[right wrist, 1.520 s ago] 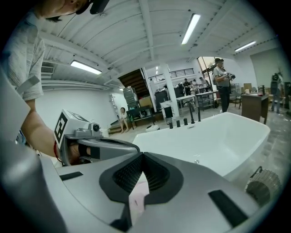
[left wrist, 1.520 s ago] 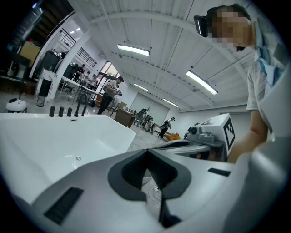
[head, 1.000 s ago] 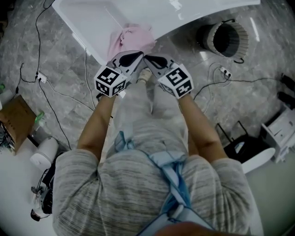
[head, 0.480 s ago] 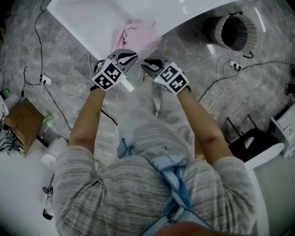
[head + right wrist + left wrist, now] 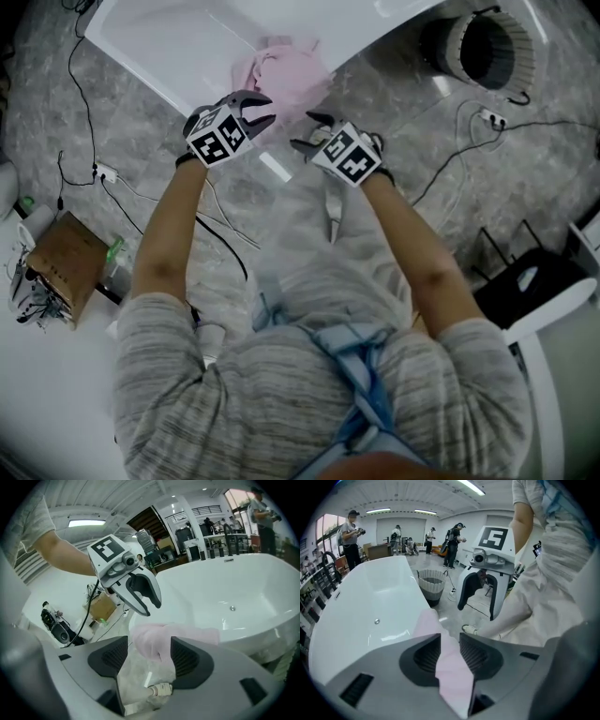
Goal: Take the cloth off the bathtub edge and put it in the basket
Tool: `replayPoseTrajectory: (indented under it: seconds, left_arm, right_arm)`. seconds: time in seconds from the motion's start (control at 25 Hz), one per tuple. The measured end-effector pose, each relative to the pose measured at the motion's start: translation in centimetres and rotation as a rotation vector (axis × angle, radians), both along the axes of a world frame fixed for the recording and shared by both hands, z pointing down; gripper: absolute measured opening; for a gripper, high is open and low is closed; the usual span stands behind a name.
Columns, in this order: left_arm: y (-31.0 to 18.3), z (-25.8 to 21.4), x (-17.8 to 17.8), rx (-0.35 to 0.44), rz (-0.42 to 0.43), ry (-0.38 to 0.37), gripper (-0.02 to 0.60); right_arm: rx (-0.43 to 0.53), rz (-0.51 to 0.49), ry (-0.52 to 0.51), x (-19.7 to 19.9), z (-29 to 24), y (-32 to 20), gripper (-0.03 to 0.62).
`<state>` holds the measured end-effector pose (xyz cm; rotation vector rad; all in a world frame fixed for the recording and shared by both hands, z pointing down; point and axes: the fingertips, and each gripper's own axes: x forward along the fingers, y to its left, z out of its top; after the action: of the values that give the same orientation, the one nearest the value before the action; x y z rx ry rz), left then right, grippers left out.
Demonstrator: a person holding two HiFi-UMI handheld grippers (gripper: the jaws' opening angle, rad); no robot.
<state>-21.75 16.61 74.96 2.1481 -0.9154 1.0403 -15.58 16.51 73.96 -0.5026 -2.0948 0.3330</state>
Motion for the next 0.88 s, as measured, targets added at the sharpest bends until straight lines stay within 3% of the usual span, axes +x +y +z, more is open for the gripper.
replayPoseTrajectory:
  seconds: [0.24, 0.36, 0.48, 0.72, 0.88]
  left_arm:
    - [0.6, 2.6, -0.9, -0.074, 0.089, -0.026, 0.197]
    - [1.4, 3.7, -1.3, -0.132, 0.122, -0.035, 0.314]
    - [2.7, 4.9, -1.6, -0.205, 0.139, -0.046, 0.362]
    - [5.1, 7.2, -0.4, -0.305, 0.034, -0.028, 0.394]
    - [6.7, 9.1, 0.7, -0.335, -0.079, -0.054, 0.394]
  right_arm:
    - [0.027, 0.001, 0.017, -0.4, 1.6, -0.1, 0.281]
    - [0.043, -0.038, 0.023, -0.5, 2.4, 0.6, 0.324]
    - [0.076, -0.083, 0.028, -0.8, 3.1, 0.7, 0.325]
    - [0.194, -0.262, 0.028, -1.0, 5.3, -0.3, 0.325]
    - [0.312, -0.446, 0.033, -1.2, 7.1, -1.8, 0.325]
